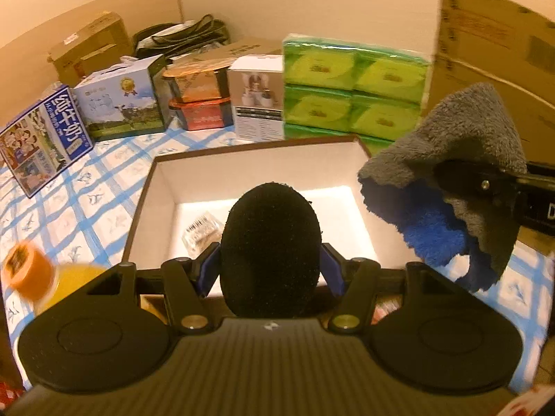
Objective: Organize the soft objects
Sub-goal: 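Carry the black puff and gray cloth over the open white box, then lower the black puff and gray cloth into the box and open both tools, then withdraw both tools from the box back toward the bed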
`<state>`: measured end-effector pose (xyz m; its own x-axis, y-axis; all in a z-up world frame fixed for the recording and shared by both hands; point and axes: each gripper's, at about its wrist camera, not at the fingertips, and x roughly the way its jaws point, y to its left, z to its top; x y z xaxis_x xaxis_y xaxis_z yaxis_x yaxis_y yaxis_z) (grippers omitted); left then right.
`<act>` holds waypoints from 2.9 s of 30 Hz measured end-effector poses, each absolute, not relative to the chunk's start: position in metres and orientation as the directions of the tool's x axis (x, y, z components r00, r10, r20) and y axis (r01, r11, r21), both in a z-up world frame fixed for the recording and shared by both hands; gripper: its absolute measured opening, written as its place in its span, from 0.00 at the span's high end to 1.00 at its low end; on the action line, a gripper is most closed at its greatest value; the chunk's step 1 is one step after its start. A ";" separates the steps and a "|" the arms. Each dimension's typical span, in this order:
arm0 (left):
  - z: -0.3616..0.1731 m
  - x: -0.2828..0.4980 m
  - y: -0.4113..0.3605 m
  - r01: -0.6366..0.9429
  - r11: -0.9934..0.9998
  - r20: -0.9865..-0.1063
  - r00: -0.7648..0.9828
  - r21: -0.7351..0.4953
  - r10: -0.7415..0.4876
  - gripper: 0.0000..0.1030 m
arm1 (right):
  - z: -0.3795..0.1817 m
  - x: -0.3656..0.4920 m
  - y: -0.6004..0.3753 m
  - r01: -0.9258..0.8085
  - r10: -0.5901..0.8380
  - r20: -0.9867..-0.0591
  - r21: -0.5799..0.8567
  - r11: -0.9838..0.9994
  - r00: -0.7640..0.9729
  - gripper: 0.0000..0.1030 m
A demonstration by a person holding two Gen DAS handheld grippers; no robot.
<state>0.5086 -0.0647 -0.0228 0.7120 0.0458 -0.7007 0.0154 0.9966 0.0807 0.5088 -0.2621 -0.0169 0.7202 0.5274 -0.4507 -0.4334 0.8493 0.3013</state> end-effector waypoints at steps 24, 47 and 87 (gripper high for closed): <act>-0.097 0.614 -0.045 -0.226 0.967 -0.763 0.602 0.118 0.234 0.43 | -0.093 0.638 -0.211 -0.454 0.542 -0.579 0.307 0.837 0.608 0.72; -0.103 0.616 -0.040 -0.239 0.970 -0.771 0.607 0.054 0.192 0.23 | -0.089 0.635 -0.228 -0.402 0.523 -0.553 0.334 0.852 0.648 0.34; -0.013 0.330 -0.006 0.042 0.998 -0.699 0.712 -0.052 -0.066 0.23 | 0.000 0.322 -0.293 -0.267 0.454 -0.456 0.418 0.868 0.765 0.29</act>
